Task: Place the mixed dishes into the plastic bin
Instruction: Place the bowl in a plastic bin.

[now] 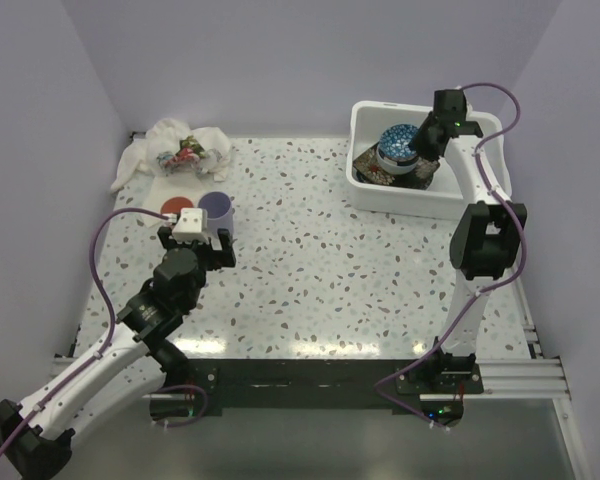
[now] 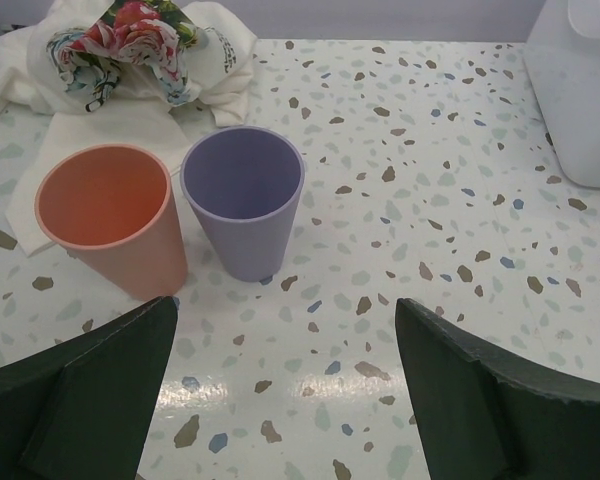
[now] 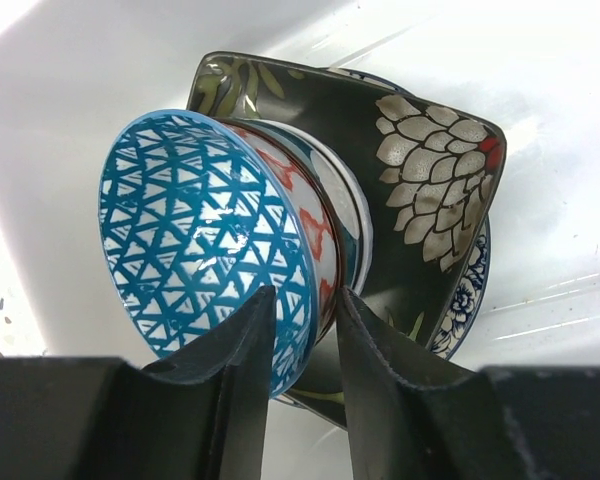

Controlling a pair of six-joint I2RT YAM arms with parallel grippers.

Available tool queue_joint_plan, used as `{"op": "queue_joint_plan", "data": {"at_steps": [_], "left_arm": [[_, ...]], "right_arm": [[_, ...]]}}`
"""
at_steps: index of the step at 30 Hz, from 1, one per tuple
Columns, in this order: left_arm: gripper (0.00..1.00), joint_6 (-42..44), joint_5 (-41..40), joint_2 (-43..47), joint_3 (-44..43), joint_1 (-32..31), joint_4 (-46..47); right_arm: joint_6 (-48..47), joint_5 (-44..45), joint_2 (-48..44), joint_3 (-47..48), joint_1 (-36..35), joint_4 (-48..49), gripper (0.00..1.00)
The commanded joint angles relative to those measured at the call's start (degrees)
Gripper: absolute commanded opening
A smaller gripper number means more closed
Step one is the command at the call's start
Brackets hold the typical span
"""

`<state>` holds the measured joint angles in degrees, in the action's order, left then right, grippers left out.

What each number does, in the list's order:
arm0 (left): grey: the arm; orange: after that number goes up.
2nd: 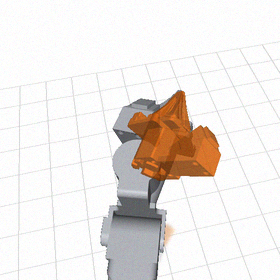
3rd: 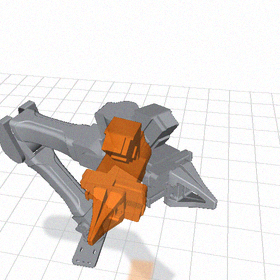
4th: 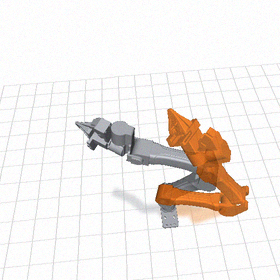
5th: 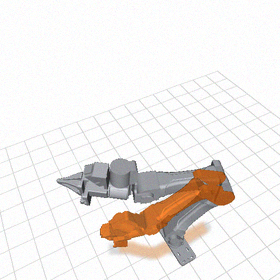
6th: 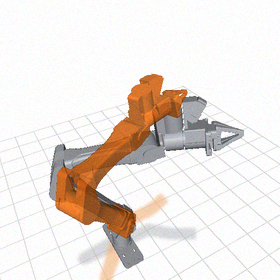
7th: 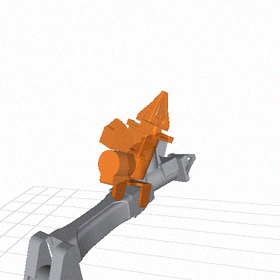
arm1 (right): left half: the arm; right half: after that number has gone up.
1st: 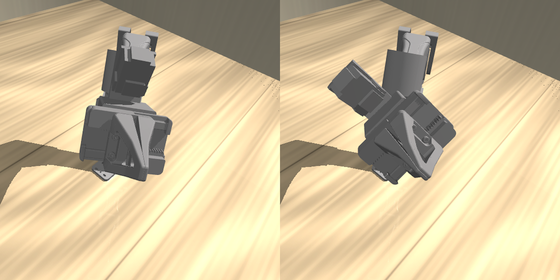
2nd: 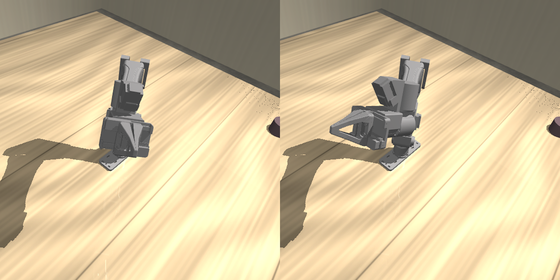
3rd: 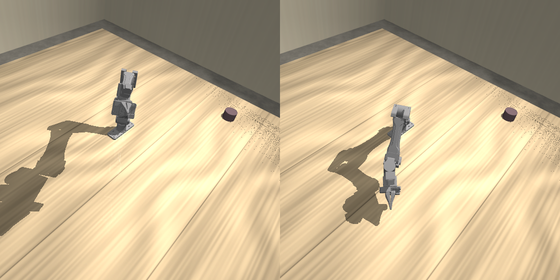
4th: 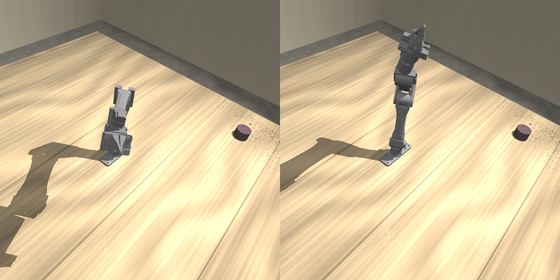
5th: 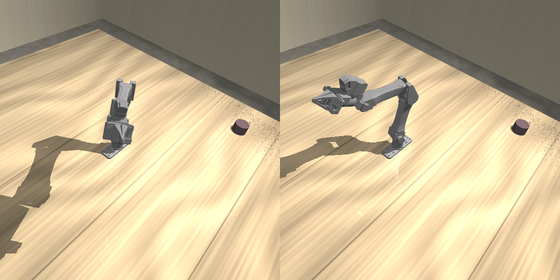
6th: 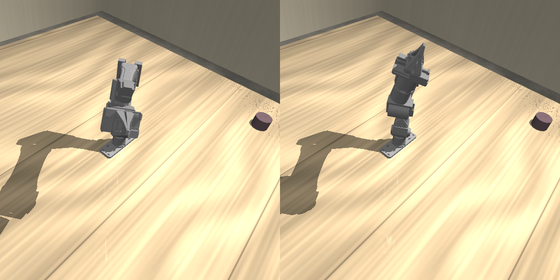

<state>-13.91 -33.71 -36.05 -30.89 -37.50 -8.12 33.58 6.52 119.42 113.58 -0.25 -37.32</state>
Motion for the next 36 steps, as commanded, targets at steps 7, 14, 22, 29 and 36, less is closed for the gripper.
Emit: {"op": "queue_joint_plan", "data": {"at_steps": [7,14,22,29,36], "left_arm": [[0.95,-0.5,0.5,0.5,-0.8,0.6,2.2],[0.95,-0.6,0.6,0.6,-0.9,0.6,2.1],[0.95,-0.6,0.8,0.3,-0.9,0.7,2.1],[0.95,-0.6,1.4,-0.4,-0.9,0.8,2.4],[0.95,-0.9,1.5,-1.5,-1.2,1.4,2.2]], "right_arm": [[-0.5,1.4,-5.2,-0.6,1.9,2.3,0.36],[0.8,-0.3,-5.5,-2.5,3.2,3.1,0.24],[1.8,-4.1,-4.7,-3.2,3.9,4.2,0.14],[1.0,-6.3,-5.7,-2.8,3.9,4.4,0.18],[0.8,-10.1,-13.6,-7.4,3.9,6.1,0.33]]}}
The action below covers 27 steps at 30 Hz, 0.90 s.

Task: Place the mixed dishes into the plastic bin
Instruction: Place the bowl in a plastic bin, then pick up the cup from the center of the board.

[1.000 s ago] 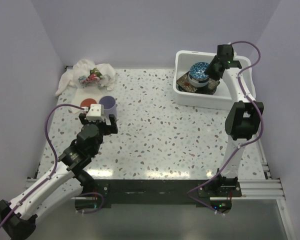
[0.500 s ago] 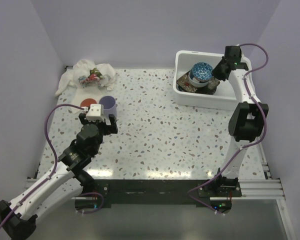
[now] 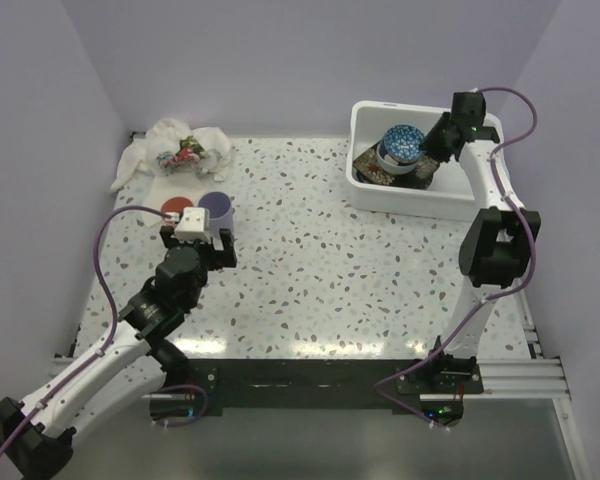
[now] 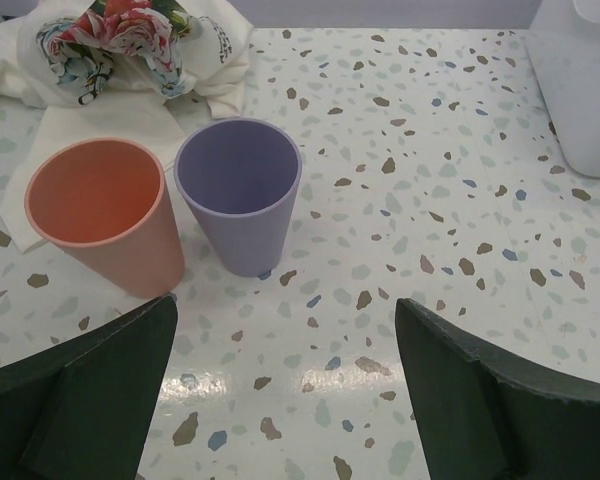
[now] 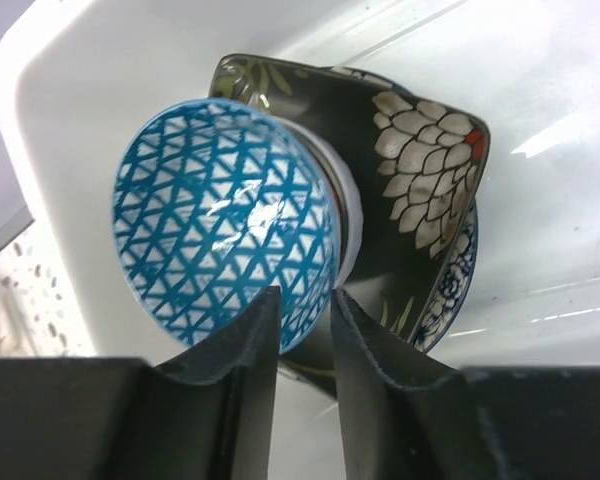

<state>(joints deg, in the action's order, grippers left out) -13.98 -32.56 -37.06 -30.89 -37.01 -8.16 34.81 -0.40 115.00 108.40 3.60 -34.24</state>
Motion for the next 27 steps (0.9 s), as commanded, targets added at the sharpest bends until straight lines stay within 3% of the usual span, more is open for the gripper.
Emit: {"op": "queue_joint_plan", "data": {"at_steps": [1,13,19,27], "left_arm": [[0.95,-0.9,0.4,-0.6,-1.3,0.8,2.2],[0.95,-5.4,0.6,-6.7,-3.5,3.2,-0.6],[0.96,-7.7,1.4,-11.1,-8.8,6.4,-4.2],[0.95,-9.1,0.7,-17.1,-17.4,15.7,-10.3]], "right_arm": [[-0.5,-3.5,-10.6,-4.2,0.0,3.2,0.38],[-4.4,-8.5,-36.9,-27.9,-5.3,7.3,0.83],[-7.2,-7.4,-45.8,-37.8,-11.4,6.1,0.94],[-9.2,-9.3,-54.4,-46.4,-13.4,4.1,0.96]]}}
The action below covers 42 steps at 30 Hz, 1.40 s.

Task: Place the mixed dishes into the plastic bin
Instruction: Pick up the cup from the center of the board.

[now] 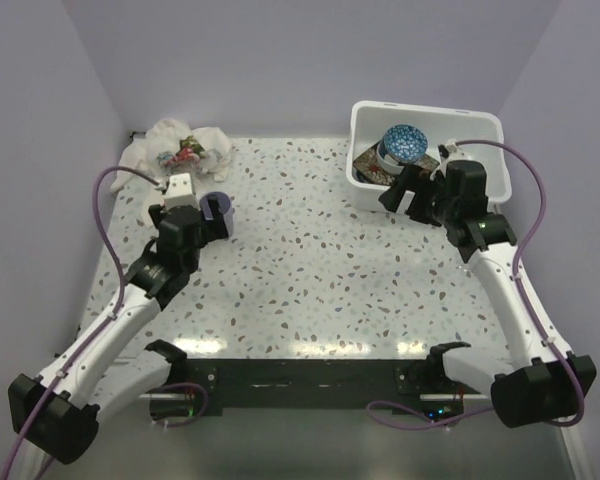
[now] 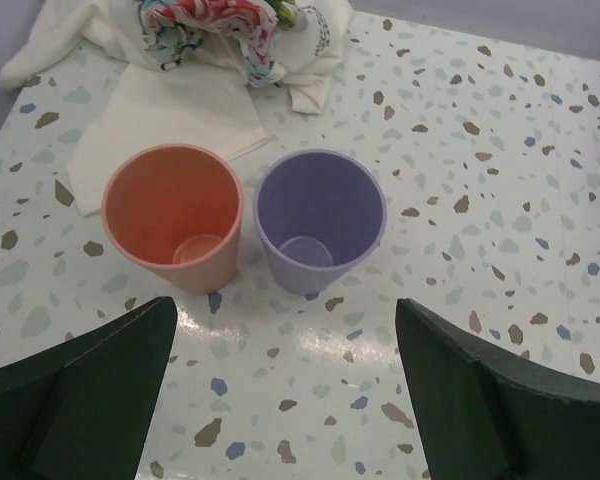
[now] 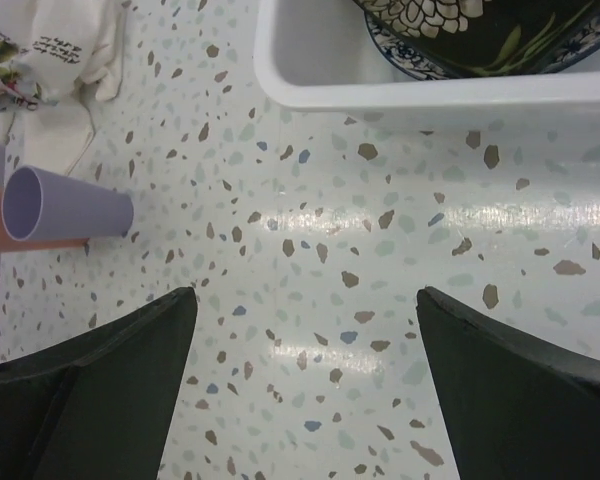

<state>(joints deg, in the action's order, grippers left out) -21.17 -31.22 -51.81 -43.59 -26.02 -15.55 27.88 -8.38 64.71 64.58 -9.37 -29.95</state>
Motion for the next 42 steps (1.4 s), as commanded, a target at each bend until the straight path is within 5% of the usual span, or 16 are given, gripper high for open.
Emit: {"op": "queue_joint_plan", "data": {"at_steps": [1,17,26,35,42], "left_arm": [[0.95,-1.9,-0.6,-2.8,-5.4,5.8,-3.3],[0.86,-8.1,8.7,-18.1,-9.0,26.0,-1.0],[0.51,-9.0,8.5,-25.1,-10.9,29.1,-1.2],[0.01,-7.5,7.2,-23.2,-10.9,29.2,-1.7],[0.0,-4.8,4.6,-17.3,-17.0,28.7,-4.9]], "right_arm": [[-2.6,-1.6,-4.8,-3.2,-0.4,-0.3,0.96],[-6.3,-4.7,-12.4,-10.5,-0.4,-2.7,0.98],[-6.3,-4.6,-13.6,-11.8,-0.4,-3.0,0.98],[-5.5,-6.5,-11.9,-10.1,-0.4,-2.7,0.98],[-7.0,-9.0,-11.7,-6.8,-0.5,-4.1,0.98]]}}
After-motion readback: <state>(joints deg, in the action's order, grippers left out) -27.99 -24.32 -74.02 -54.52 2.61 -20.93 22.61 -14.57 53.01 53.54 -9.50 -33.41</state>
